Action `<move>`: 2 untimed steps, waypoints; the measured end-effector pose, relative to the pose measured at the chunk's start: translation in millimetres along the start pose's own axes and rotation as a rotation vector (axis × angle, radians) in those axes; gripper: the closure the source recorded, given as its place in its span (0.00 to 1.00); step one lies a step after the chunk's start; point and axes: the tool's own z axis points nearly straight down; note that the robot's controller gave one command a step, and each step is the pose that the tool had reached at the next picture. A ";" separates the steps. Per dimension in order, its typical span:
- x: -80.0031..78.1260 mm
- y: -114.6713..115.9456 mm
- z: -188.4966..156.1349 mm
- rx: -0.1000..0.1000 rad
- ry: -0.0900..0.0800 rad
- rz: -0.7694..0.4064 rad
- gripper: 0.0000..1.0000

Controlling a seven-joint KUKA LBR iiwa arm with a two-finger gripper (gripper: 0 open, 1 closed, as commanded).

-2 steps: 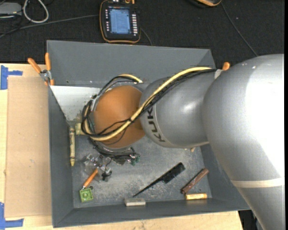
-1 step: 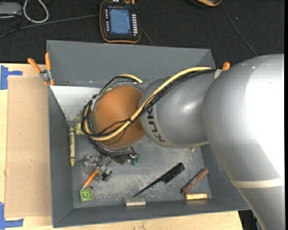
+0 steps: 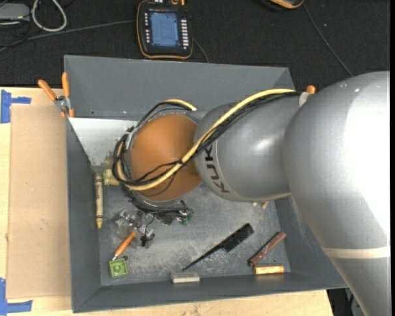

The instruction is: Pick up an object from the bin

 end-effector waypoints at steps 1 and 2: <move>0.6 1.0 -20.8 -0.002 0.002 0.002 1.00; -0.8 0.9 -42.2 0.001 -0.002 0.002 1.00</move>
Offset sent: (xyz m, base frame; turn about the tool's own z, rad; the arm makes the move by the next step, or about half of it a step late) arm -0.0007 0.0000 0.0367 0.0013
